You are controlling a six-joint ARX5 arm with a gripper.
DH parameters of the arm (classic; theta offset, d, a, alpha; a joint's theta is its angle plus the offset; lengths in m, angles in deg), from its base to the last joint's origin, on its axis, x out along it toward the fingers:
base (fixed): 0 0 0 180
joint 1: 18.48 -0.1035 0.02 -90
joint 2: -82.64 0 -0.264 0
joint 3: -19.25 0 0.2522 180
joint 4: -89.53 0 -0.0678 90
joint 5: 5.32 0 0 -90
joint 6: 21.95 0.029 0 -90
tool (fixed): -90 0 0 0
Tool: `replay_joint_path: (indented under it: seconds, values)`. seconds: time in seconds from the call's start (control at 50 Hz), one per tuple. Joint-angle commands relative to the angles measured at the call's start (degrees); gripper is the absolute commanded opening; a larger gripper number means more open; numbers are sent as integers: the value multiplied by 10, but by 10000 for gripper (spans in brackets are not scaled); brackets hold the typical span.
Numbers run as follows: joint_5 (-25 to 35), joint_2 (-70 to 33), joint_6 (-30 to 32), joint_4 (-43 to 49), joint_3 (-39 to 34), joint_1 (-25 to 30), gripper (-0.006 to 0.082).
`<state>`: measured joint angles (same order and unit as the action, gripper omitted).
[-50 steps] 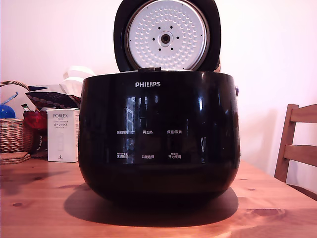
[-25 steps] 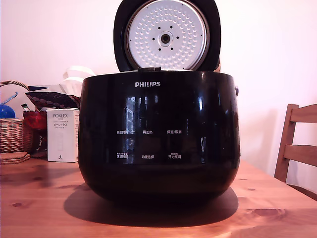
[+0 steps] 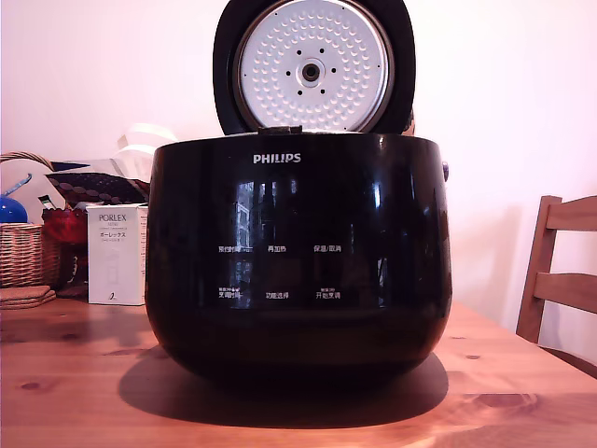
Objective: Close the rice cooker by pressing the lid down with medium force
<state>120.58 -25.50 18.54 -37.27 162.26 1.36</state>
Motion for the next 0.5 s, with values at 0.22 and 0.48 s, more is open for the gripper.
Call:
replay_joint_path:
  seconds: [0.22,0.48]
  values:
    - [-3,-35,1,-18,3,14,-22]
    - [-18,-42,1,-2,3,13,-22]
